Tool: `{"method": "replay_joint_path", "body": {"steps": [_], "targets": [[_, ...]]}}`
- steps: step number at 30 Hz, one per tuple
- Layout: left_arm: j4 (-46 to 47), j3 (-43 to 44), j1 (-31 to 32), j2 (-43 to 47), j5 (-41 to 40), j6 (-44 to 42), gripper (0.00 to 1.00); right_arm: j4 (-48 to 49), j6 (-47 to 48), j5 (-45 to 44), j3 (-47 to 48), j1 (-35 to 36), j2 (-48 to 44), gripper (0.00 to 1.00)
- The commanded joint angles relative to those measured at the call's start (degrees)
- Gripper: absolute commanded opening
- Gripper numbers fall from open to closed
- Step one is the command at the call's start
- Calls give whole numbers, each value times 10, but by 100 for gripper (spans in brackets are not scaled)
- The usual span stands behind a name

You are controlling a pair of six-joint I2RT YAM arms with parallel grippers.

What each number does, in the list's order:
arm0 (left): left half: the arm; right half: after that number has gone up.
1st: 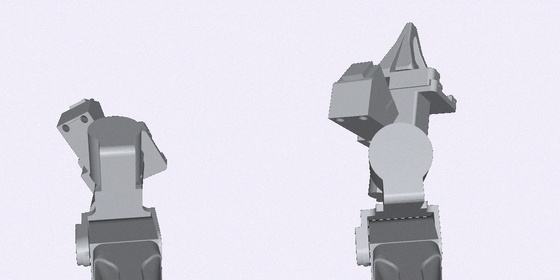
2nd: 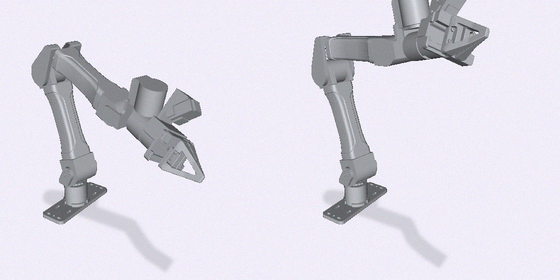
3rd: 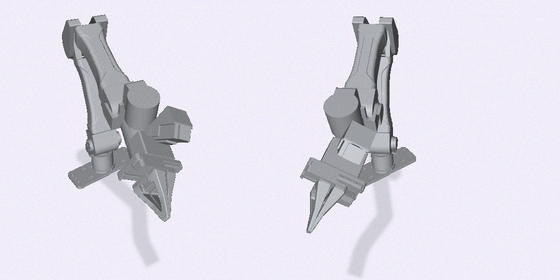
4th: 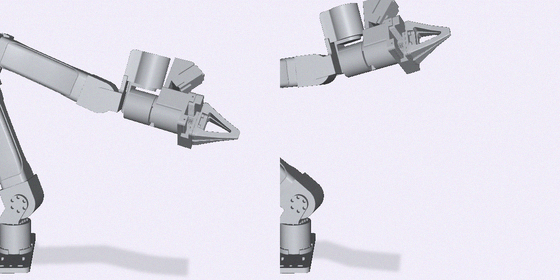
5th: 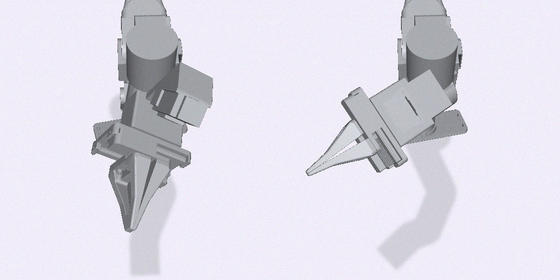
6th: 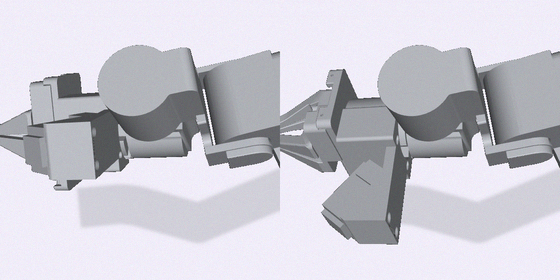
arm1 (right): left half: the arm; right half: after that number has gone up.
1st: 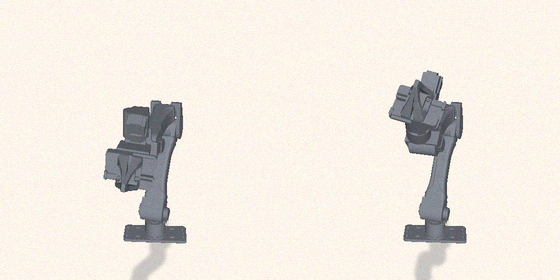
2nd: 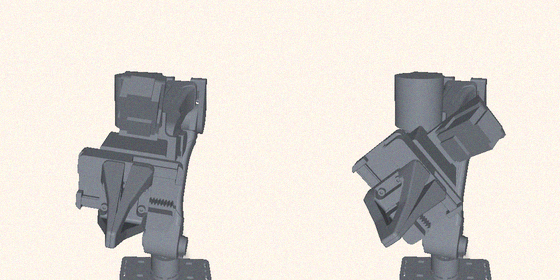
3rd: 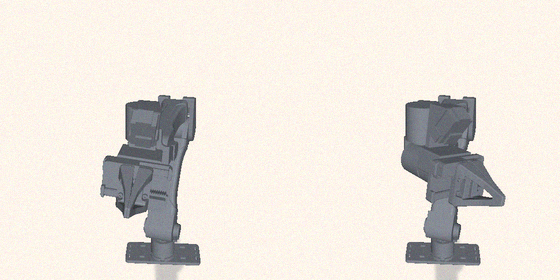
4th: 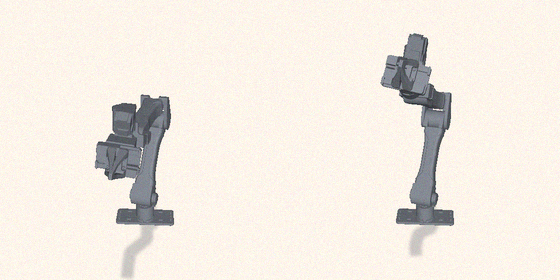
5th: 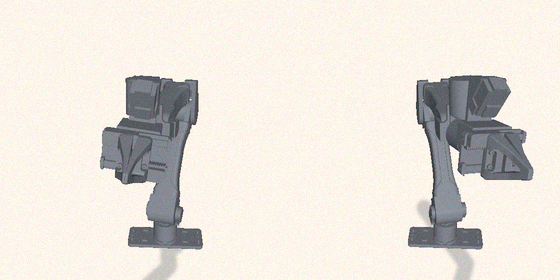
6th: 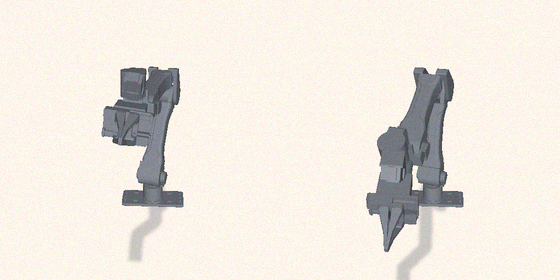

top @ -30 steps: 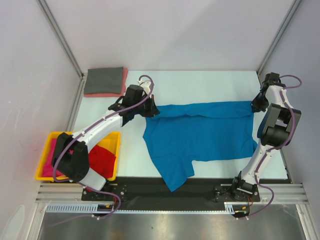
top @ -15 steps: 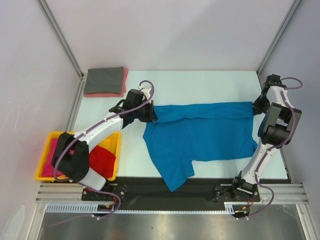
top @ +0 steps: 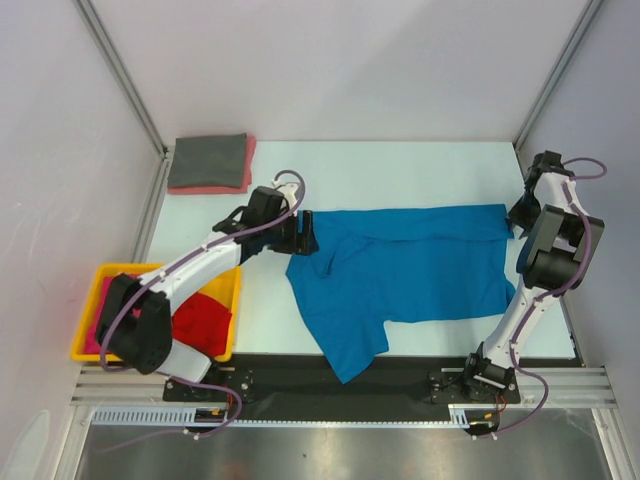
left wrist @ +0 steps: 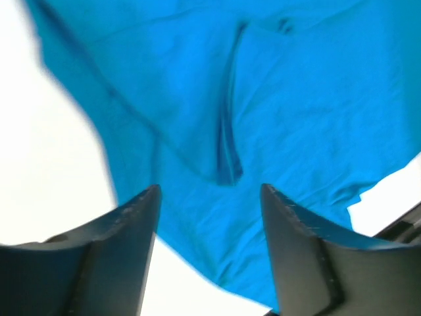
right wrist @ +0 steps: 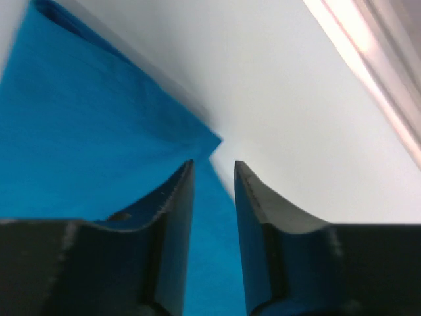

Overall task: Fold and stack the t-shirts
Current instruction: Fold the tshirt

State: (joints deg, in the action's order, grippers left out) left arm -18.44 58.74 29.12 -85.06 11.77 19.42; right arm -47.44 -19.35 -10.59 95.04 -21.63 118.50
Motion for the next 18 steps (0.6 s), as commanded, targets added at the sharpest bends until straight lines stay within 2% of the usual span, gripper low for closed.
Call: {"method": "replay_joint_path", "body": {"steps": [1, 2, 5, 8, 9, 11, 15, 18], "targets": [[-10, -7, -4, 81, -55, -3, 80, -9, 2, -58, 7, -11, -30, 41], [-9, -2, -10, 84, -58, -5, 83, 25, 5, -38, 2, -12, -35, 46], [3, 22, -49, 57, -32, -3, 84, 101, 16, 6, -19, -6, -46, 49], [22, 49, -100, -17, 12, 11, 85, 151, 26, 29, -49, -3, -47, 50], [16, 85, -109, -42, 37, 18, 84, 178, 33, 48, -53, -4, -41, 53], [-15, 130, -123, -120, 48, 22, 82, 187, 43, 67, -39, -9, -28, 53], [-29, 212, -125, -199, 35, 20, 84, 184, 68, 128, -2, -13, 5, 54], [-49, 253, -129, -241, 22, 32, 84, 216, 84, 141, -6, -12, 2, 54]]}}
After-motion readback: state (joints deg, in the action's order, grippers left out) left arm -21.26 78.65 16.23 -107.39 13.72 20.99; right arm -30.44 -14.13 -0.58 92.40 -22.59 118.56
